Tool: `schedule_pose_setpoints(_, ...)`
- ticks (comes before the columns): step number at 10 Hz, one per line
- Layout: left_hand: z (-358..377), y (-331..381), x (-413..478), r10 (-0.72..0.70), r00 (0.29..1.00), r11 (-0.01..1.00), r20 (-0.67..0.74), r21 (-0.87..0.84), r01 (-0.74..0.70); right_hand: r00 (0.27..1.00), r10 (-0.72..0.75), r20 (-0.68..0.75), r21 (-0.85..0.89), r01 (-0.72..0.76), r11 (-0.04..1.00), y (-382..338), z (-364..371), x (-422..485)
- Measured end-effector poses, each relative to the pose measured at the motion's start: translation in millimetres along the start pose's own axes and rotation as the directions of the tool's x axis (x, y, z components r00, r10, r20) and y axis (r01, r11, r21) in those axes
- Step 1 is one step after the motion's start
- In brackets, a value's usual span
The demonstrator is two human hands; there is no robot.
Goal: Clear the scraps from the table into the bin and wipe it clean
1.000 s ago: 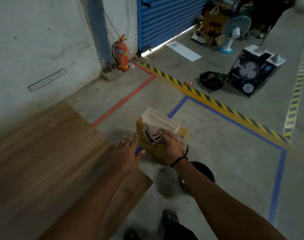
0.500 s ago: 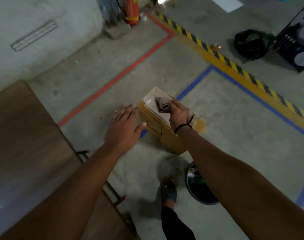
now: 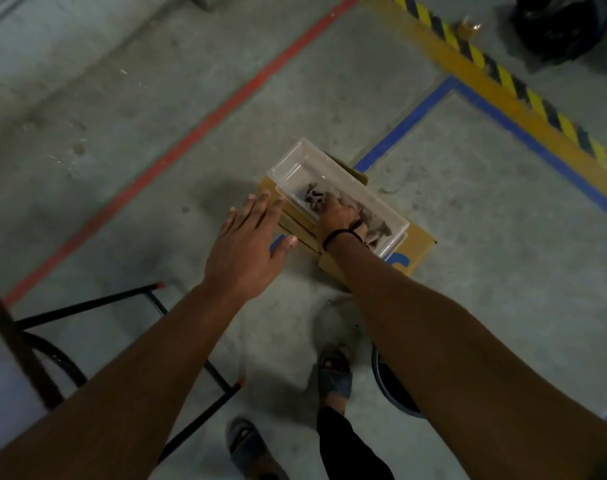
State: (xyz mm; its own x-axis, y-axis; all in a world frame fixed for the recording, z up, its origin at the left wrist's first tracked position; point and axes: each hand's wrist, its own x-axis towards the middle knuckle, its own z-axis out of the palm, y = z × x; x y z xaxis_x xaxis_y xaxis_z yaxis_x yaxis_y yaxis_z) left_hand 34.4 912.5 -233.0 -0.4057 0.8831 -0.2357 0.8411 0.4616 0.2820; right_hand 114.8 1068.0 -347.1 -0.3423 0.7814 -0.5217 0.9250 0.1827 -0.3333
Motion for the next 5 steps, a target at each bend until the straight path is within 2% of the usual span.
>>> schedule_pose_setpoints(2, -4, 1, -4, -0.019, 1.000, 1.000, 0.014, -0.007, 0.019, 0.981, 0.047, 0.190, -0.091, -0.030, 0.995, -7, -14, 14)
schedule_pose_setpoints(3, -10, 5, -11, -0.012, 1.000, 1.000, 0.017, -0.003, 0.012, 0.972, 0.028, 0.235, -0.037, -0.020, 0.999, -7, -13, 19)
schedule_pose_setpoints(4, -32, 14, -23, -0.033, 0.999, 0.999, -0.022, -0.013, 0.033, 0.984, -0.008, 0.180, 0.009, 0.007, 1.000, -20, -49, -16)
schedule_pose_setpoints(5, -57, 16, -40, -0.042, 0.994, 0.999, -0.098, -0.010, 0.041, 0.979, -0.203, 0.017, 0.115, 0.200, 0.973, -37, -88, -74)
